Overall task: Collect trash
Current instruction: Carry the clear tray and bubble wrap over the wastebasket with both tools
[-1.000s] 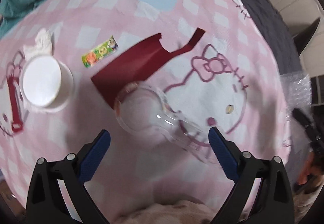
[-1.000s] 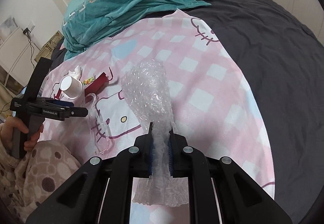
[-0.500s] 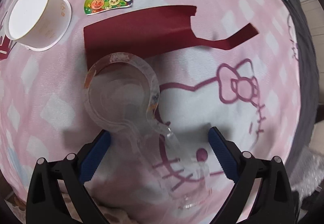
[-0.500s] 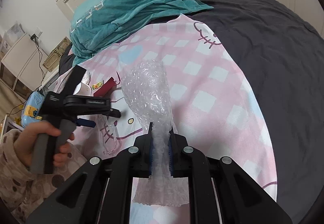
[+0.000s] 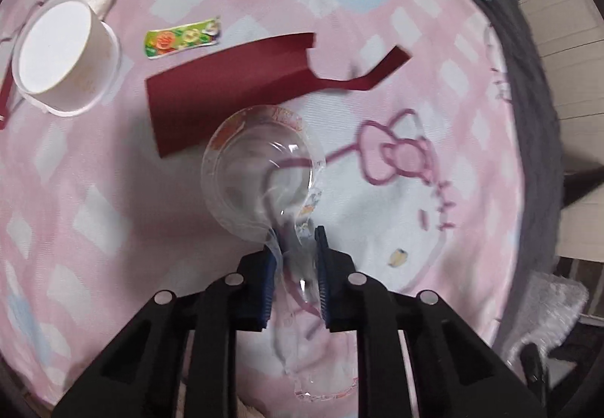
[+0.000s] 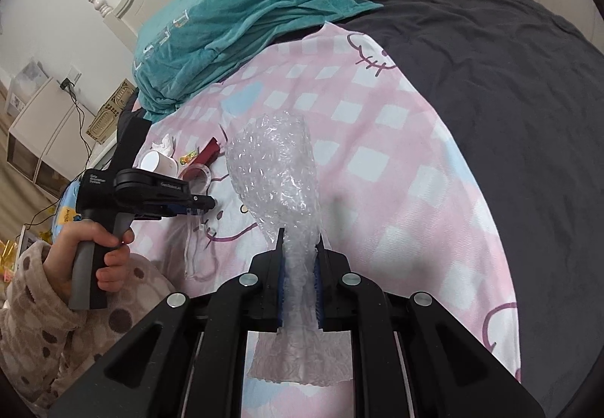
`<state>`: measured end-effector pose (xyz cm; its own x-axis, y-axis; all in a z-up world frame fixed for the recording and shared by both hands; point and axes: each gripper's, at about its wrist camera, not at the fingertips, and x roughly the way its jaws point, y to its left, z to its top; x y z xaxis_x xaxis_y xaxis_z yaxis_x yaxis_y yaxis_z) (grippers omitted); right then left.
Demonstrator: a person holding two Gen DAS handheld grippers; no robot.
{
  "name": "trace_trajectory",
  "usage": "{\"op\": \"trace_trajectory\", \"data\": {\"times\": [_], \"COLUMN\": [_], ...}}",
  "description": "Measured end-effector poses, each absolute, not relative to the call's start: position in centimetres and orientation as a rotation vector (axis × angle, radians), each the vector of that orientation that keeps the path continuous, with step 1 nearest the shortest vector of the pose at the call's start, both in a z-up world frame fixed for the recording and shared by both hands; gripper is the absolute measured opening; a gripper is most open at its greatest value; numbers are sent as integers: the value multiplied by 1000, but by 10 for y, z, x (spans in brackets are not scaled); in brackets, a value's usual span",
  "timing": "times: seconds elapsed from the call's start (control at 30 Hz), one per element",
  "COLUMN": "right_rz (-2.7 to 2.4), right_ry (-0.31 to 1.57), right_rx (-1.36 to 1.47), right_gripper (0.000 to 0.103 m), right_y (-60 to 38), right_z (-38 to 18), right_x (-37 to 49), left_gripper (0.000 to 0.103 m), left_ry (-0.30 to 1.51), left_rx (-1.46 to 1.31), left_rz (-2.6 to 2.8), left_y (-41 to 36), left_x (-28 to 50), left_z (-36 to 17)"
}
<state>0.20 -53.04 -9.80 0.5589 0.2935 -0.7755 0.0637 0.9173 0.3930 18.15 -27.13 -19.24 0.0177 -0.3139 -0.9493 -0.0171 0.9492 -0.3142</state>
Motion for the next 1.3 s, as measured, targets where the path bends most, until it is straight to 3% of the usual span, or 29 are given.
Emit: {"op": "trace_trajectory", "data": {"times": [0.67,0.9,1.3], "right_rz": [288,409,651], "right_ry": [880,859,862], "right_rx": [360,291,116], "right_gripper": [10,10,10], "right_y": [-464,-383,-204], "right_z": [-40,-20,13], "right_x": [16,35,54], "left_gripper": [18,18,18], "left_ry": [1219,1146,1063], "left_rx": [-232,-260,-341], "left_rz": [-365,-292,-109], "left_y": [-183,-103,98], "left_x": [126,102,43], "left_z": [-48,-28,-14]}}
